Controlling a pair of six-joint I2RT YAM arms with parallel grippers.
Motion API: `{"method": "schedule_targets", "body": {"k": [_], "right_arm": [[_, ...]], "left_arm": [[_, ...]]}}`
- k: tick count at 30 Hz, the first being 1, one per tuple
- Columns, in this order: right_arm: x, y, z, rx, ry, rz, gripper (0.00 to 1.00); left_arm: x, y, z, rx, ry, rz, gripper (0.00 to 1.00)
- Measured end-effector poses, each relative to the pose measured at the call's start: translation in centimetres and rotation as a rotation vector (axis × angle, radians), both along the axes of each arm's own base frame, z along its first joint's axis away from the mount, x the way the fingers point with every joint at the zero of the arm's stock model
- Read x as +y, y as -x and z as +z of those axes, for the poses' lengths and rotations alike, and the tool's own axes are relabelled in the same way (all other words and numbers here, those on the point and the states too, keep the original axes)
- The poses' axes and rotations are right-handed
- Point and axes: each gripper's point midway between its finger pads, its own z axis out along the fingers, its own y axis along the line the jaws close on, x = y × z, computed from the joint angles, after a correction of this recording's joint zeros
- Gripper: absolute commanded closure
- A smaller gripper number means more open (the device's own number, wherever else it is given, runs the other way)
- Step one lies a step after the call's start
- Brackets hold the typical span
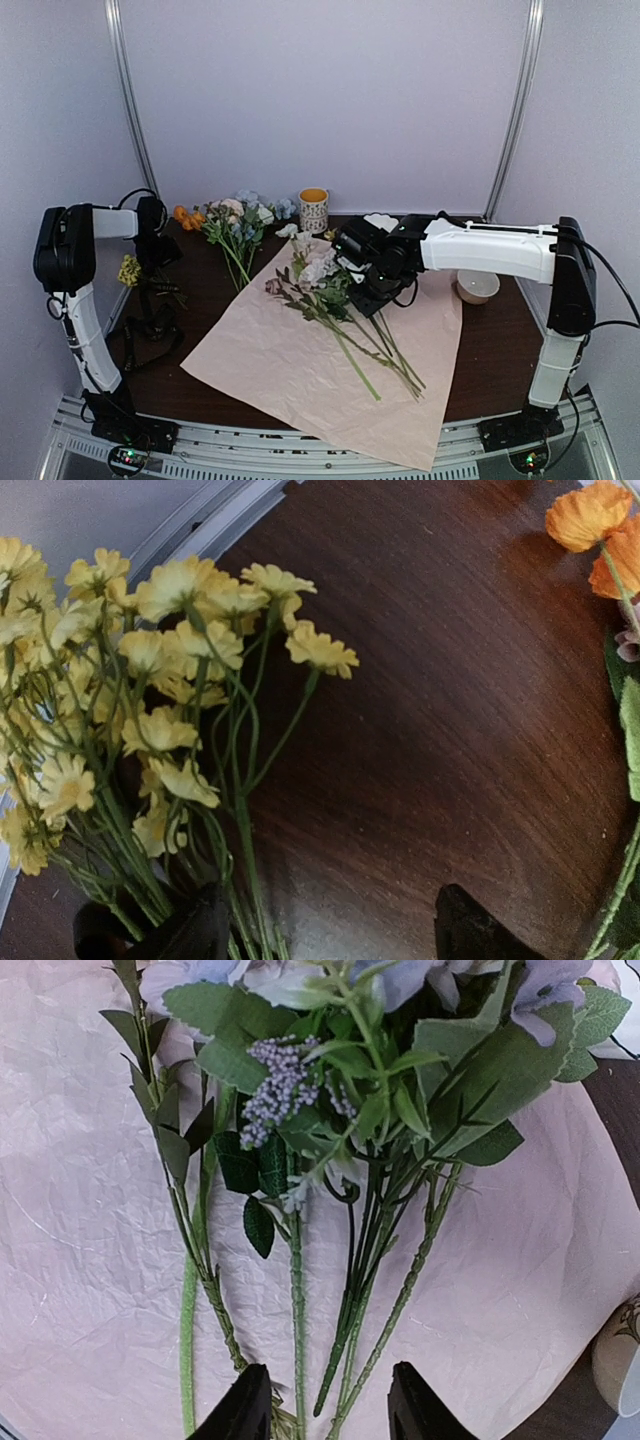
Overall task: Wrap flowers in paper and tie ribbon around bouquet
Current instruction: Pick up the fake flower from the center of the board.
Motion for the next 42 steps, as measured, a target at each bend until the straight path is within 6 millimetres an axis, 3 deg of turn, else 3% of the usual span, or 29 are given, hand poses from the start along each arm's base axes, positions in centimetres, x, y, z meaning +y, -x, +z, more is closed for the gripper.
{"method": "schedule_targets", "body": {"k": [5,11,18,24,27,32,38,42], "right_arm": [[-0.4,-0.1,0.1,-0.012,0.020,0.002,0.60],[-1.1,-0.1,0.6,-0.038,0.045,0.020,0.60],[-2.4,0.1,1.4,-0.078,0.072,0.044,0.60],[-3.2,0.3,1.4,-0.094,0.101,0.075,0.61],[-3.6,0.4,1.7,-0.108,0.107,0.079,0.61],[-4.7,0.8,2.5,-0.138,0.100,0.079,0.61],[-5.5,1.1,2.8,-0.155,0.105,0.080,0.61],[-5.7,1.2,2.5,-0.154,0.114,0.082,0.61]], "left_arm": [[0.8,-0.4,-1.2,0.040,0.027,0.032,0.25],[0.8,-0.9,-0.5,0.086,0.019,0.046,0.23],[-1.9,2.7,-1.5,0.226,-0.094,-0.026,0.22],[-2.8,4.4,-1.7,0.299,-0.149,-0.065,0.44],[-4.4,4.8,-2.0,0.305,-0.121,-0.091,0.58],[-7.2,5.9,-2.9,0.316,-0.073,-0.154,0.73],[-10.2,8.4,-3.0,0.316,-0.039,-0.245,0.70],[-13.4,9.4,-1.8,0.292,-0.050,-0.352,0.54]]}}
